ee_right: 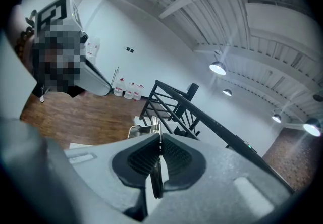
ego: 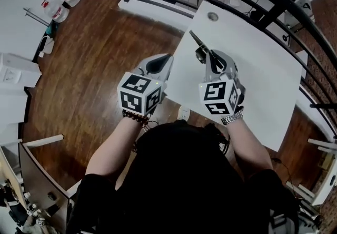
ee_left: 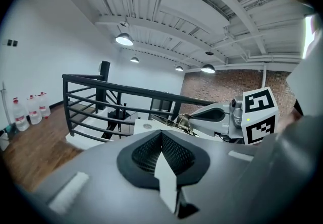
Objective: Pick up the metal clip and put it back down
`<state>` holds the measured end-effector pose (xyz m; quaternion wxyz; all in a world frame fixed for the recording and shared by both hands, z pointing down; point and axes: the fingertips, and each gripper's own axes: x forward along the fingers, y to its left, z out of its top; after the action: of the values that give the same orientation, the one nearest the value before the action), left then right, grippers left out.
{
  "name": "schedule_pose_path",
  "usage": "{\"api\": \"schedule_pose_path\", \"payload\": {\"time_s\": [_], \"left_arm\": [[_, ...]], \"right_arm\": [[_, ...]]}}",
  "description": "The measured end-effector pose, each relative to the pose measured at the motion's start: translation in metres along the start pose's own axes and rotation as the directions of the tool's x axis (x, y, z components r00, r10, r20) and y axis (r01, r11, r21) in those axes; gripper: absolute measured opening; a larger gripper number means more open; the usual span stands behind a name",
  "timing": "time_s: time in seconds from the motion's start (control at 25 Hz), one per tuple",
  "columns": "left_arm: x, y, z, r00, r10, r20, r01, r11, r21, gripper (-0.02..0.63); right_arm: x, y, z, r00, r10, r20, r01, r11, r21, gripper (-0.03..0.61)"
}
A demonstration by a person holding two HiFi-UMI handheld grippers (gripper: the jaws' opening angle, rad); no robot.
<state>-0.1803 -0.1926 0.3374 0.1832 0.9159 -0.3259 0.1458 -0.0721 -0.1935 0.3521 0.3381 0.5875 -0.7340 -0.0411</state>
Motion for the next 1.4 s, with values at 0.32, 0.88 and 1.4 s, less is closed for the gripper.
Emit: {"api": "schedule_pose_path", "payload": {"time_s": [0.32, 0.88, 1.4], "left_arm": [[0.056, -0.005, 0.003, 0.999, -0.030, -0.042, 0.031, 0.999, 0.025, 0.015], [0.141, 0.036, 0.000, 0.972, -0.183, -0.147, 0.191, 0.981, 0.044, 0.015], [0.217, 0.089, -0.021, 0.900, -0.330, -0.286, 0.341, 0.940, -0.011, 0.015]], "right_arm": [[0.031, -0.038, -0.027, 0.999, -0.026, -0.020, 0.026, 0.999, 0.028, 0.002], [0.115, -0.065, -0.057, 0.979, -0.134, -0.150, 0.144, 0.988, 0.054, 0.001], [0.208, -0.072, -0.099, 0.924, -0.199, -0.327, 0.208, 0.978, -0.008, 0.000]]}}
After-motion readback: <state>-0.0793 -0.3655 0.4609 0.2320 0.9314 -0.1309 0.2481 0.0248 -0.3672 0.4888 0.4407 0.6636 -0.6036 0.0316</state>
